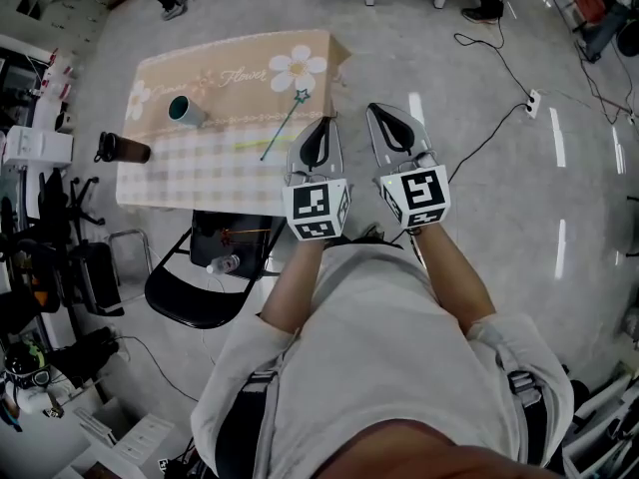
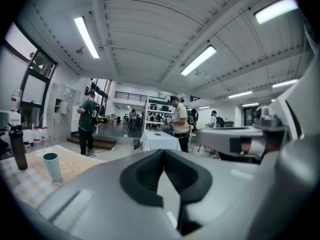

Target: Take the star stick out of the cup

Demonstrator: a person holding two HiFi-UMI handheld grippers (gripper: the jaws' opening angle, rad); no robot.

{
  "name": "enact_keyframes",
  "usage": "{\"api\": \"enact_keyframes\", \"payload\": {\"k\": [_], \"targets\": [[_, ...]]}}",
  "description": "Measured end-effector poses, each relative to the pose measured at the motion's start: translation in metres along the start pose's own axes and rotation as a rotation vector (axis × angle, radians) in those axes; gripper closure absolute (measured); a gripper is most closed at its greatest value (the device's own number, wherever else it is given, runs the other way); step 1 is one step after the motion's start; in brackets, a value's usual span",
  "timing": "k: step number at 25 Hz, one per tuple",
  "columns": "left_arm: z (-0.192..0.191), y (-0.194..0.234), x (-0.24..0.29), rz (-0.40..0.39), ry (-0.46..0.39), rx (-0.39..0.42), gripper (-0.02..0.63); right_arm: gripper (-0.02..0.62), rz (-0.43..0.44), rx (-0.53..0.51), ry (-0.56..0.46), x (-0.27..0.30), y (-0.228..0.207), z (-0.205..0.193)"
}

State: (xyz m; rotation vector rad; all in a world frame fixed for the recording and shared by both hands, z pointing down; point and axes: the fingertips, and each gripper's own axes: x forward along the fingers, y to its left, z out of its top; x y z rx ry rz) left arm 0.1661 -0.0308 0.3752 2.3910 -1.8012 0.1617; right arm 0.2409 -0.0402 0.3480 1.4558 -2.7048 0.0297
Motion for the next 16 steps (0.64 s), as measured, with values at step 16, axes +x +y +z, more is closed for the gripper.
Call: {"api": "enact_keyframes", "payload": {"k": [16], "targets": [[0.0071,-0.0044,-0.0044,-0.003,0.008,0.019,0.603,0.597,0.003,0.001,-0.008,-0.0074,0.0042,0.0085]]}}
